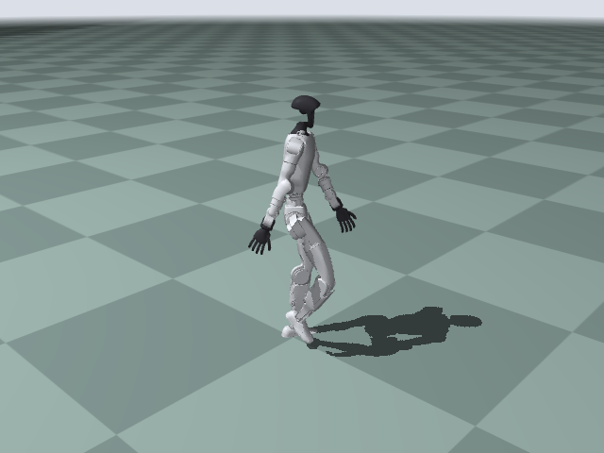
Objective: Upper body actions
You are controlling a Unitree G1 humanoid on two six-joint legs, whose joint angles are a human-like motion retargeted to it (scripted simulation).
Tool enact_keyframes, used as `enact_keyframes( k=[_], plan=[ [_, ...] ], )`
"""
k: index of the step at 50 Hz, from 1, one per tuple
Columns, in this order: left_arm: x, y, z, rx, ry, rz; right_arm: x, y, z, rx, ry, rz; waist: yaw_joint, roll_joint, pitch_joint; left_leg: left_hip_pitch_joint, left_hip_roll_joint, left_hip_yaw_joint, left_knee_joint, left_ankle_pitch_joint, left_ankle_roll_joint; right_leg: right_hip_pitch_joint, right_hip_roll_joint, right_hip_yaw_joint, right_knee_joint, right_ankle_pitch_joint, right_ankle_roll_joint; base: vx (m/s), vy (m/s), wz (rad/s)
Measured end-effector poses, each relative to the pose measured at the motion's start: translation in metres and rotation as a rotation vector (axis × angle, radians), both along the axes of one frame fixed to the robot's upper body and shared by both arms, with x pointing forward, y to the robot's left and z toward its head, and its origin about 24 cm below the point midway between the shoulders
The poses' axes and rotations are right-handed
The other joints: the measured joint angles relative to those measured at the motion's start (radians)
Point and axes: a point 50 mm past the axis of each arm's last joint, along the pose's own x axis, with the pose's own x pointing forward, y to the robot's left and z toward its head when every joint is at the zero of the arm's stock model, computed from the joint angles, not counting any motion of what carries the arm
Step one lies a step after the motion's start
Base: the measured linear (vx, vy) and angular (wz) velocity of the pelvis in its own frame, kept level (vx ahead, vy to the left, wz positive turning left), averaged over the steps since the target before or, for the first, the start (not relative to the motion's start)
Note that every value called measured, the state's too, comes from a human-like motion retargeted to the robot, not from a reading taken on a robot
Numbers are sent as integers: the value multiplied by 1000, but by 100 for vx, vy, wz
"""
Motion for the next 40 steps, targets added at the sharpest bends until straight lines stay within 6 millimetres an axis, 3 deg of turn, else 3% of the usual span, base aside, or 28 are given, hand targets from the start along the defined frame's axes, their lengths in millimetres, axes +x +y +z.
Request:
enact_keyframes(
  k=[2, 3, 6, 10, 14, 17, 18, 21, 22, 23, 25, 27, 28, 31, 33, 35, 38, 40],
  plan=[
    [47, -14, 38, -40, -186, -71, -30, -6, 10, -52, 86, -145, -59, -18, 33, -26, -4, -32, 11, 9, 0, -117, -54, 12, 130, -42, -30, -23, 6, 73],
    [59, -21, 50, -28, -254, -82, -47, -7, 16, -93, 133, -199, -72, -9, 39, -36, 10, -43, 18, 12, -2, -163, -40, 31, 157, -44, -27, -6, 1, 37],
    [76, -45, 75, 31, -433, -76, -91, -7, 33, -255, 209, -290, -38, 8, -3, -55, 32, -39, 15, 19, -4, -260, 1, 69, 185, -60, -24, 15, -4, -14],
    [89, -30, 94, 126, -575, -81, -104, -4, 37, -255, 213, -200, -25, -14, -26, -25, 20, 1, -33, 31, -3, -182, 10, 30, 101, -69, -32, 3, -5, -48],
    [60, -15, 58, 190, -426, -158, -90, 4, 28, -123, 246, -107, 36, -26, -60, 24, 2, 74, -73, 29, -9, 37, 83, 32, -147, -29, -7, 1, 1, -81],
    [6, -2, 8, 201, -199, -145, -66, 12, 16, -29, 200, -19, 81, -40, -114, 34, -23, 104, -59, 9, -21, 240, 148, 65, -461, 44, 42, 14, -4, -44],
    [-21, 2, -10, 200, -100, -131, -55, 15, 11, -6, 180, 18, 93, -53, -133, 34, -39, 109, -40, -3, -24, 315, 166, 84, -593, 77, 69, 18, -4, -11],
    [-122, 22, -55, 211, 252, -27, 0, 22, -5, 48, 81, 180, 115, -86, -153, 24, -69, 125, 87, -18, -44, 508, 191, 87, -879, -216, 127, 9, -4, -14],
    [-157, 31, -64, 217, 380, 31, 26, 26, -11, 74, 32, 245, 124, -101, -151, 11, -65, 142, 168, 18, -61, 544, 174, 65, -941, -279, 121, -4, -2, -73],
    [-190, 40, -68, 219, 511, 102, 59, 33, -15, 112, -26, 318, 131, -126, -145, -20, -43, 167, 299, 94, -90, 548, 148, 86, -989, -268, 97, -24, -9, -100],
    [-244, 57, -68, 200, 754, 228, 141, 56, -15, 214, -197, 445, 189, -120, -153, -265, 155, 172, 740, 257, -86, 495, 155, 174, -1038, -233, 86, -51, -23, -131],
    [-294, 61, -63, 164, 932, 359, 229, 85, 2, 347, -446, 577, 251, -108, -125, -521, 221, 77, 1017, 299, 17, 438, 174, 236, -1034, -206, 85, -59, -33, -89],
    [-318, 61, -59, 129, 1004, 425, 269, 101, 18, 410, -565, 656, 256, -110, -104, -613, 249, 43, 1138, 248, 27, 424, 178, 253, -1035, -196, 82, -48, -28, -50],
    [-374, 62, -42, 15, 1154, 541, 359, 139, 84, 483, -927, 885, 353, -130, 5, -770, 410, 83, 1410, 155, 76, 441, 157, 267, -1024, -187, 68, -33, -23, -99],
    [-402, 62, -32, 2, 1215, 585, 395, 156, 129, 480, -1149, 1003, 411, -150, 47, -845, 425, 101, 1497, 113, 79, 442, 129, 304, -1013, -183, 69, -11, -10, -96],
    [-426, 61, -20, 35, 1274, 621, 414, 165, 163, 461, -1330, 1071, 435, -161, 44, -928, 393, 103, 1532, 94, 67, 435, 112, 308, -1014, -182, 68, 5, -1, -23],
    [-448, 56, -10, 89, 1338, 738, 425, 177, 194, 433, -1489, 1152, 441, -173, 26, -941, 387, 150, 1513, 81, 69, 430, 99, 309, -1017, -182, 68, 3, 1, 0],
    [-447, 53, -11, 99, 1333, 820, 426, 179, 201, 412, -1513, 1220, 430, -165, 23, -896, 394, 172, 1479, 73, 70, 436, 106, 303, -1024, -181, 69, -2, 0, 27]
  ],
)
